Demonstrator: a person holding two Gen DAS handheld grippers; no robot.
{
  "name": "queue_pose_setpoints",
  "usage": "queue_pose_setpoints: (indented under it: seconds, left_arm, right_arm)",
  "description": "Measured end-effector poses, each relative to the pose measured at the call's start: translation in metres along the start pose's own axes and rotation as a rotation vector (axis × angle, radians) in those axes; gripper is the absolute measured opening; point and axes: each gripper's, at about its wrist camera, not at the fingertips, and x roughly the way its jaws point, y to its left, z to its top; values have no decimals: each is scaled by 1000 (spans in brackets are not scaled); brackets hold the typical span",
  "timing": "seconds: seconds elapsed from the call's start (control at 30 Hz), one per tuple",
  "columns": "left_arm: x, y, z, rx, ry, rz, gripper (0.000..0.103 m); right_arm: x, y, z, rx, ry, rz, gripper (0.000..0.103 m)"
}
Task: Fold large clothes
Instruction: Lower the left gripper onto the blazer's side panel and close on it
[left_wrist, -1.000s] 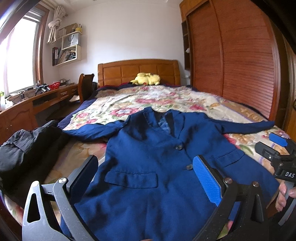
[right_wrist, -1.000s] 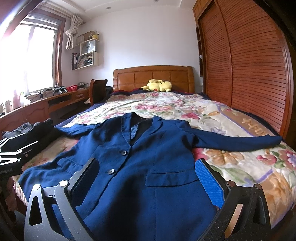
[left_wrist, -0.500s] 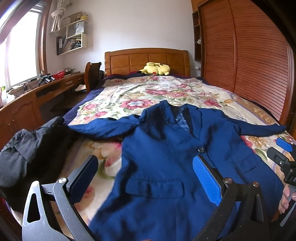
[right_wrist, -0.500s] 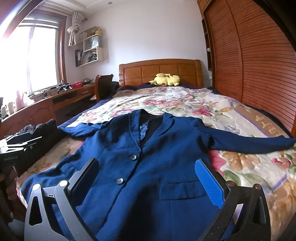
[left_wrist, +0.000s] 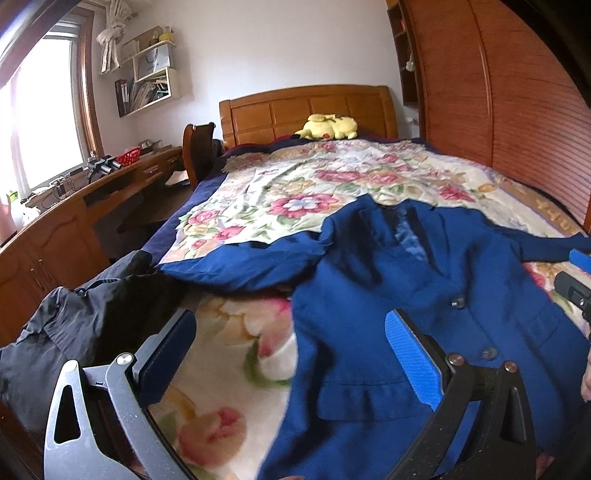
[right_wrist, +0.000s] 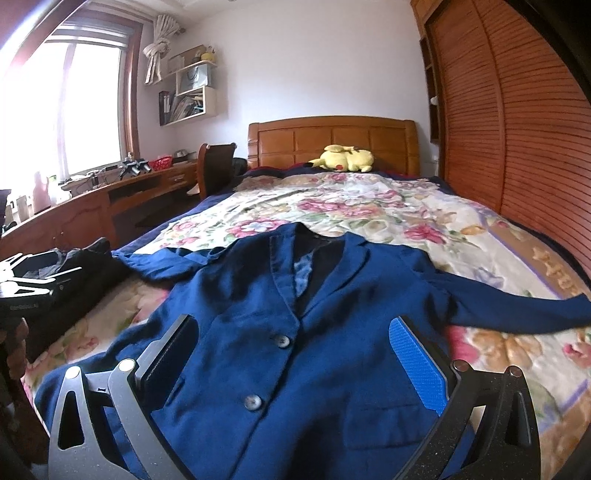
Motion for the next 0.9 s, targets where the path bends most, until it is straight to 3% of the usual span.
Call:
queue_pose_setpoints:
  seconds: [0.37, 0.67, 0.9]
  left_arm:
    - [74, 23, 10, 3, 93, 32, 102]
    - [129, 35, 28, -19, 163, 34, 102]
    - [166, 47, 39, -101, 210, -6, 97]
  right_arm:
    - [61, 24, 16, -77, 45, 51, 103]
    - [96, 17, 19, -110, 96, 93, 103]
    - [110, 11, 25, -86, 133, 106, 103]
